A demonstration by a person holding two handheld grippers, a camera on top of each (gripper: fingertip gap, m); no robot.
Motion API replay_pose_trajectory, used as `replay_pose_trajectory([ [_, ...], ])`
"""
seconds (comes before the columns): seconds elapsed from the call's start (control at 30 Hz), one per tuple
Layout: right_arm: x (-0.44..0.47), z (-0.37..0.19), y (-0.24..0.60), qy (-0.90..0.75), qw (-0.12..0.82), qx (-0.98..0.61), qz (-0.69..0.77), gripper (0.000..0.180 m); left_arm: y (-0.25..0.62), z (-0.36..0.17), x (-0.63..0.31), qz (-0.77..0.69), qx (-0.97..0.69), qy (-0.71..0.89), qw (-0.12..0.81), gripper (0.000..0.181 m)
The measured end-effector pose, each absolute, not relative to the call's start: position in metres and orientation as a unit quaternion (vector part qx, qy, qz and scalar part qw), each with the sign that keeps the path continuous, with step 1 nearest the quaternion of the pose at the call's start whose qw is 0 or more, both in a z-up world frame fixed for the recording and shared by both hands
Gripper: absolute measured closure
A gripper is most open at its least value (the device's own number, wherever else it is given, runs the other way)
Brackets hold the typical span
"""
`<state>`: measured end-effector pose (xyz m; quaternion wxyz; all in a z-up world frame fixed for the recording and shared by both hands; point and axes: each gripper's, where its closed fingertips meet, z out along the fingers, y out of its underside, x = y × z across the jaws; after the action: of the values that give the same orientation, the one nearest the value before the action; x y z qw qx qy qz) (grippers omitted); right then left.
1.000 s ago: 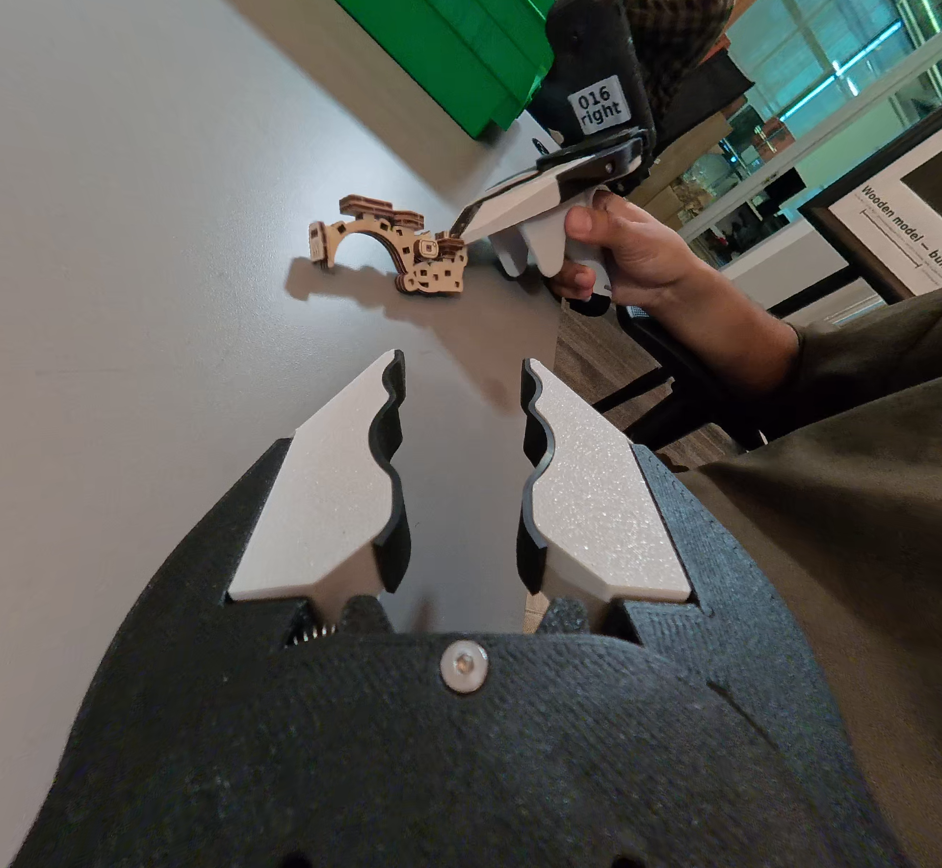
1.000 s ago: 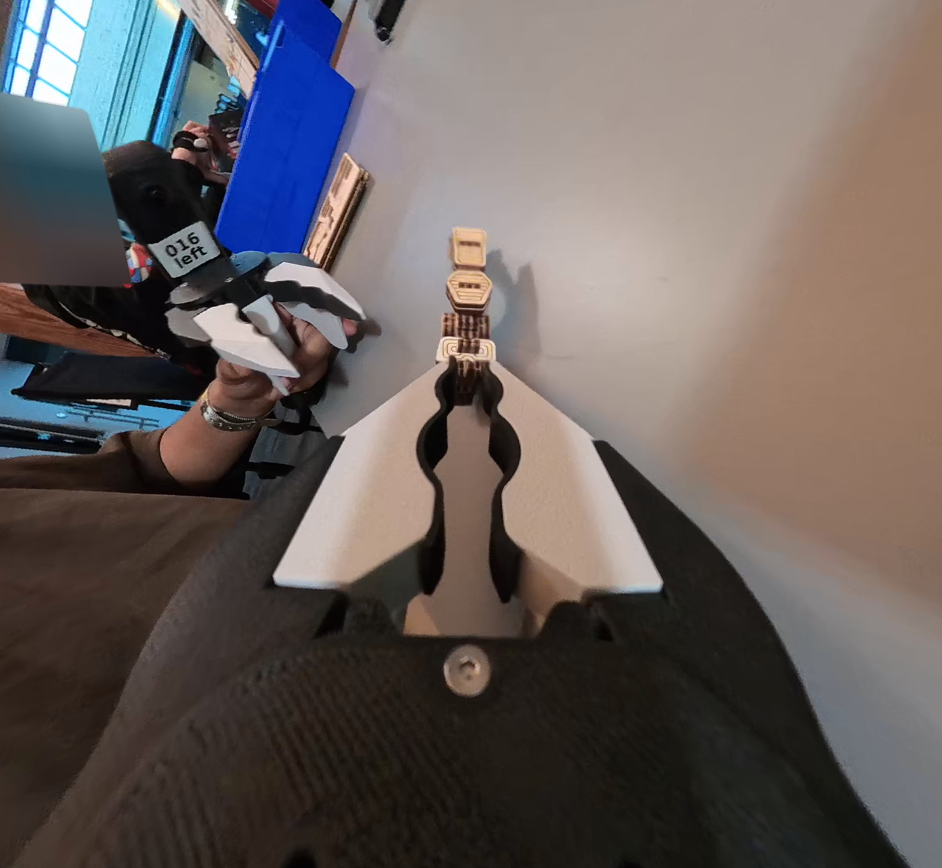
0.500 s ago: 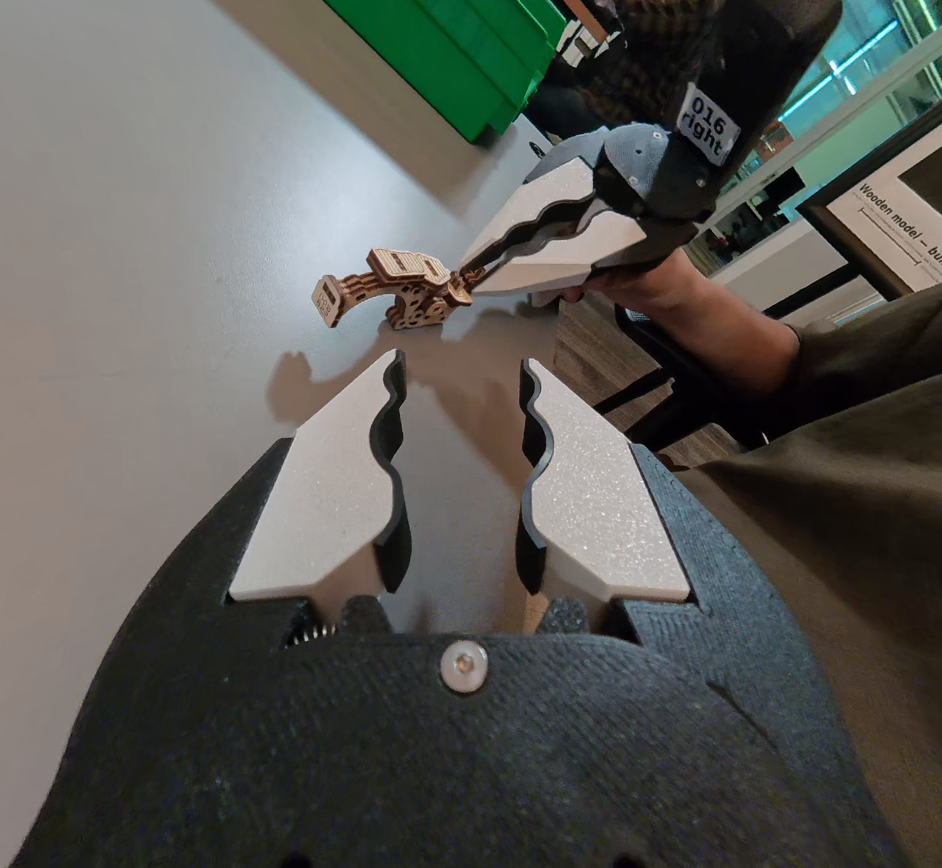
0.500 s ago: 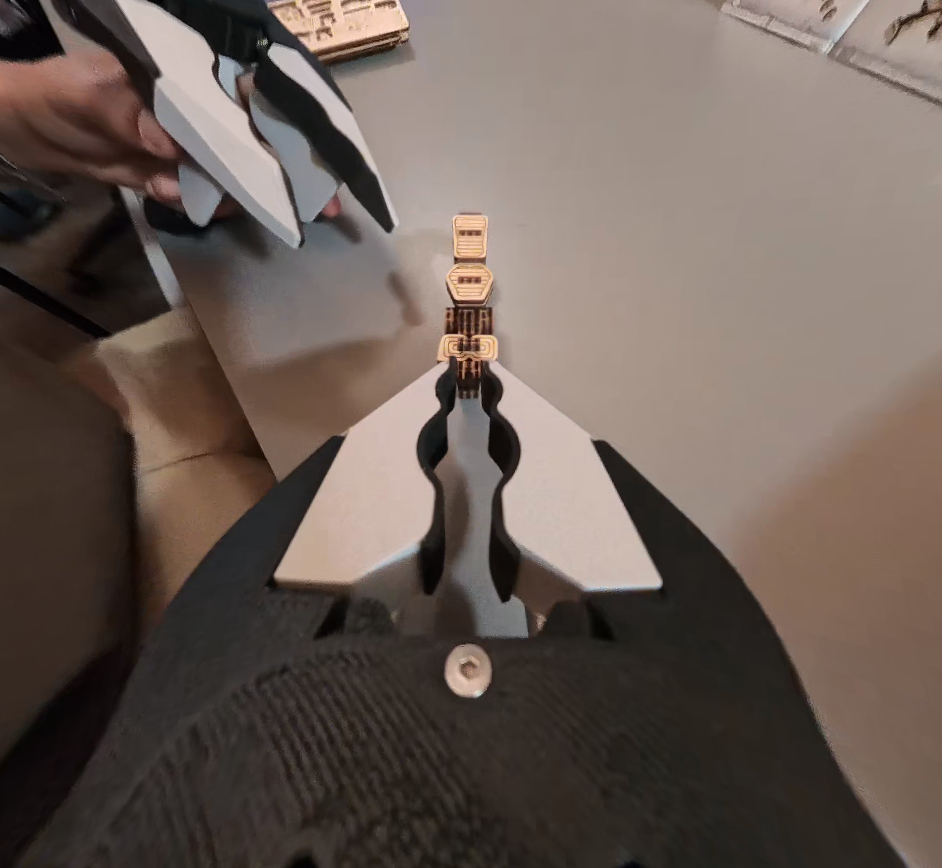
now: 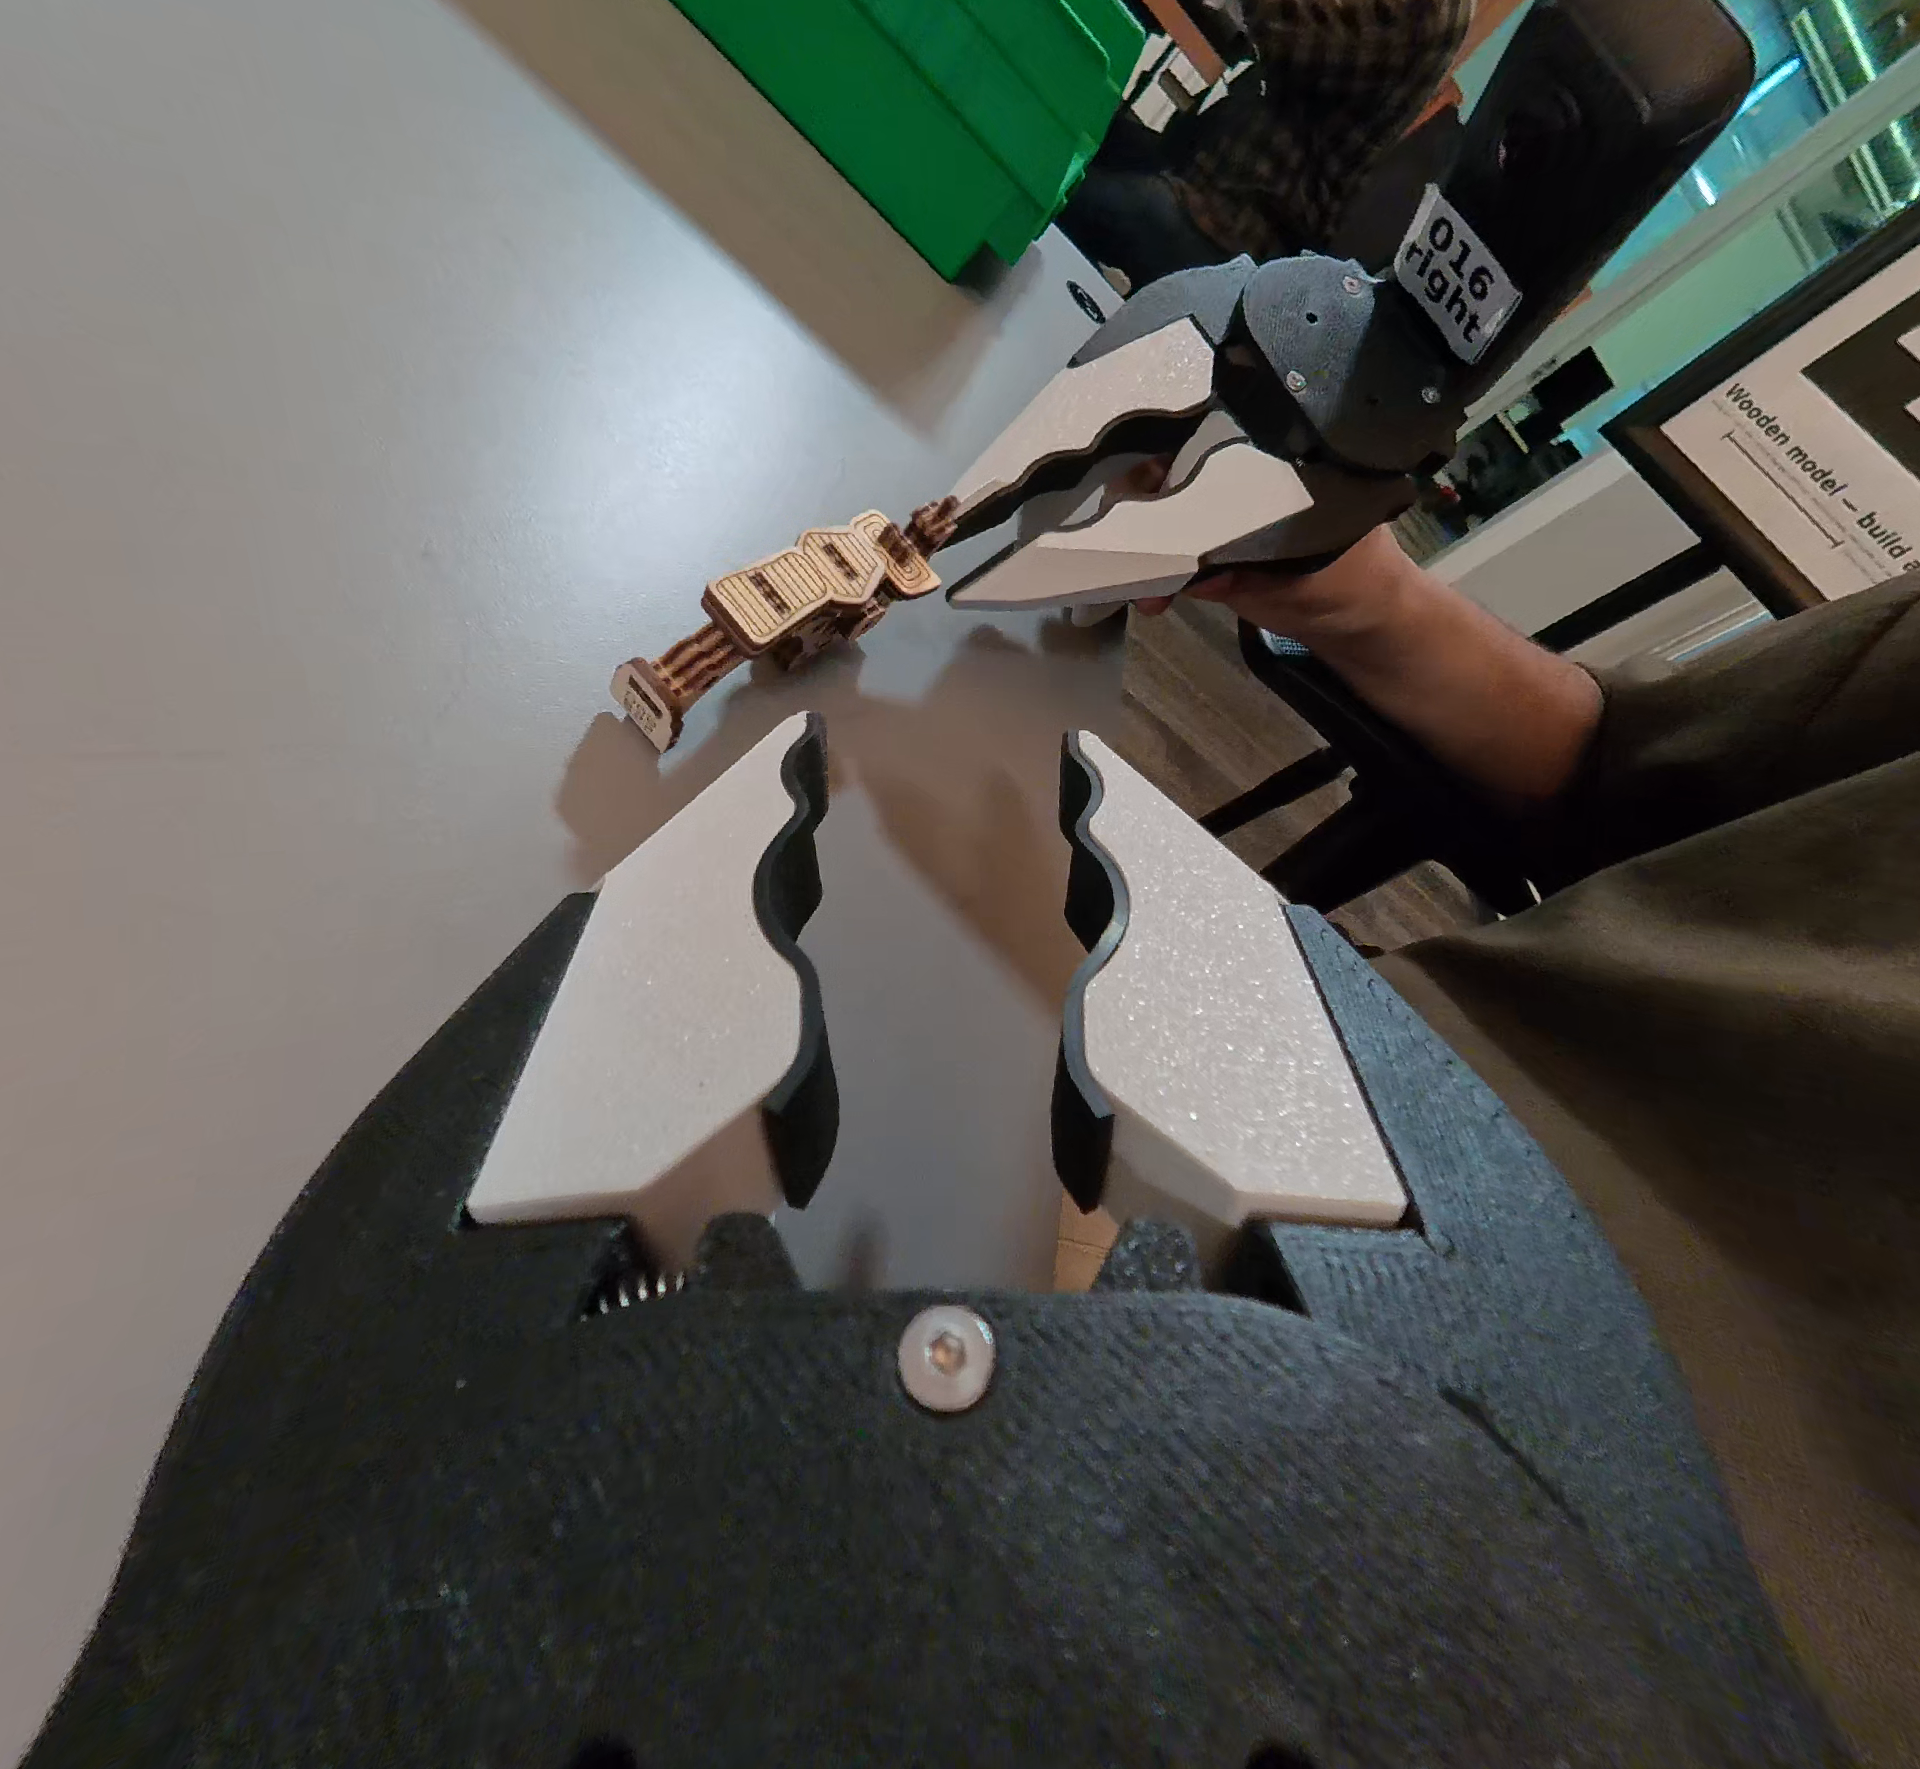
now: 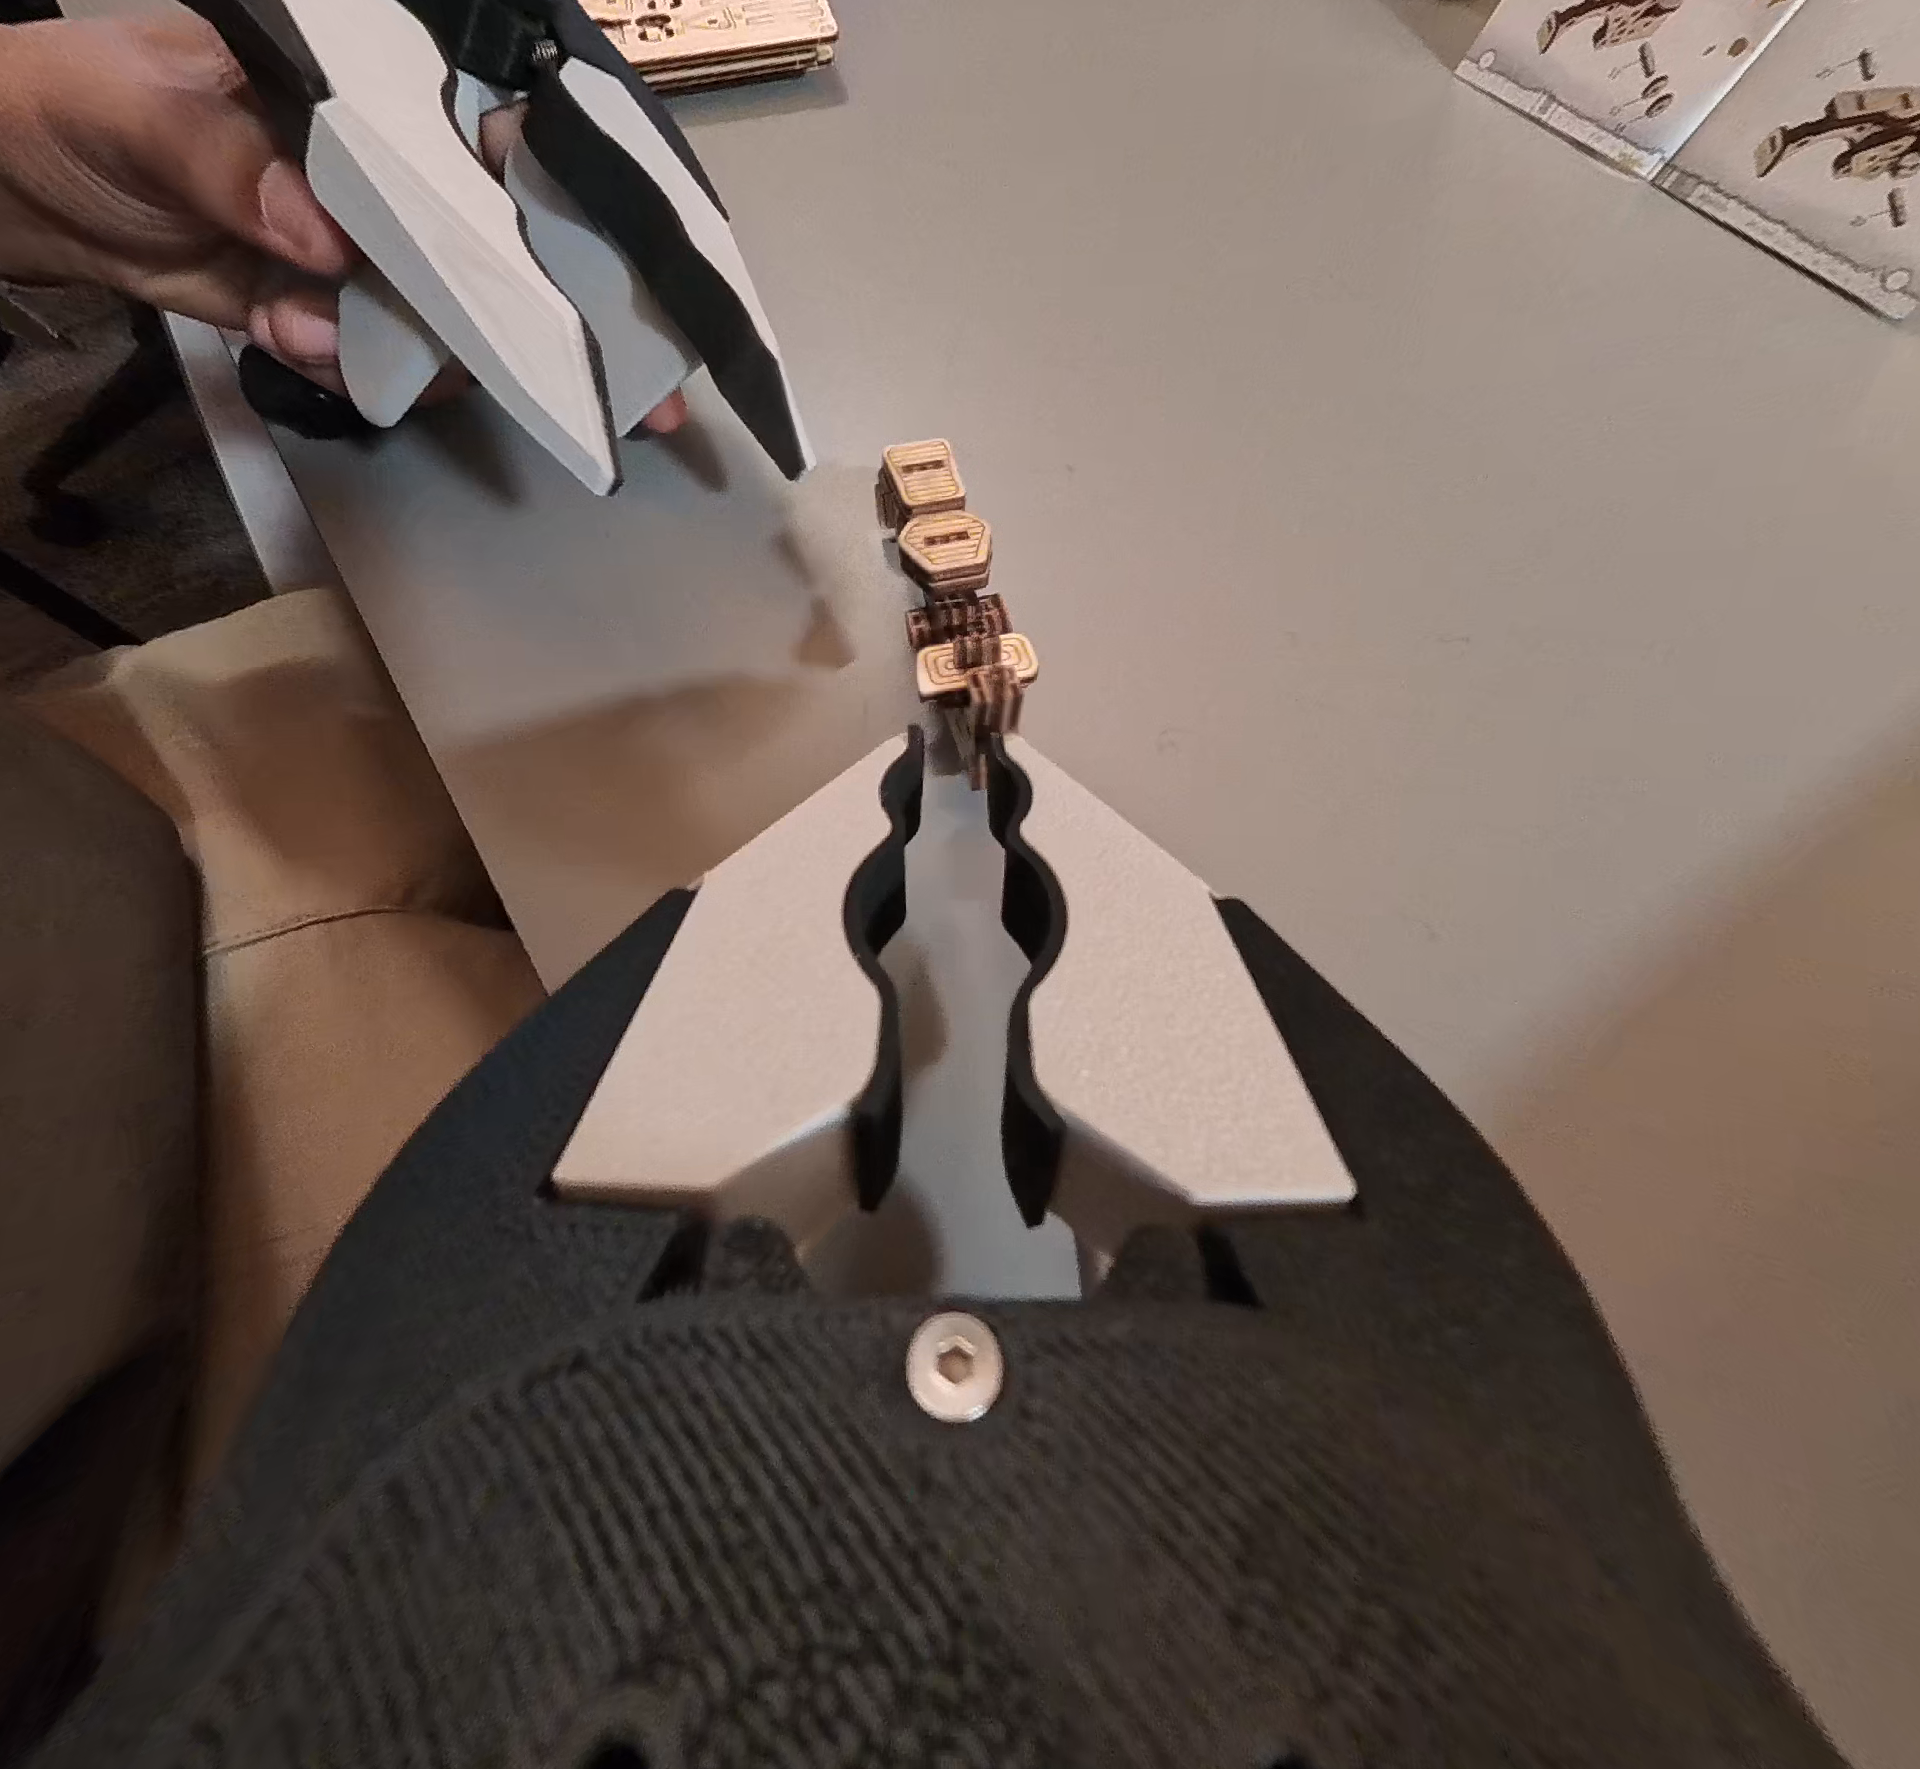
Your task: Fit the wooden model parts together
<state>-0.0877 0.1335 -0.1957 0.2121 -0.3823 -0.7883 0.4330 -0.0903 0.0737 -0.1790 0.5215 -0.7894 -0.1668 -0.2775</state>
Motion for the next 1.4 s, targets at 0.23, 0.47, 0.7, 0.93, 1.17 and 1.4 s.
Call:
replay_pose_trajectory([
  [0.23, -0.087, -0.198, 0.131, -0.796, 0.219, -0.375, 0.422, 0.168, 0.074, -0.179, -0.091, -0.282, -0.787, -0.169, 0.522, 0.138],
  [0.47, -0.087, -0.197, 0.132, -0.792, 0.214, -0.380, 0.427, 0.167, 0.074, -0.179, -0.091, -0.283, -0.786, -0.170, 0.522, 0.138],
  [0.7, -0.087, -0.196, 0.133, -0.788, 0.207, -0.385, 0.433, 0.164, 0.073, -0.178, -0.091, -0.285, -0.785, -0.171, 0.523, 0.138],
  [0.93, -0.087, -0.197, 0.135, -0.788, 0.204, -0.388, 0.432, 0.157, 0.073, -0.179, -0.092, -0.284, -0.785, -0.173, 0.522, 0.138],
  [1.17, -0.082, -0.180, 0.137, -0.765, 0.172, -0.394, 0.480, 0.150, 0.074, -0.179, -0.092, -0.284, -0.786, -0.172, 0.522, 0.138],
  [1.4, -0.083, -0.149, 0.142, -0.720, 0.186, -0.389, 0.544, 0.151, 0.074, -0.179, -0.090, -0.285, -0.786, -0.169, 0.521, 0.138],
])
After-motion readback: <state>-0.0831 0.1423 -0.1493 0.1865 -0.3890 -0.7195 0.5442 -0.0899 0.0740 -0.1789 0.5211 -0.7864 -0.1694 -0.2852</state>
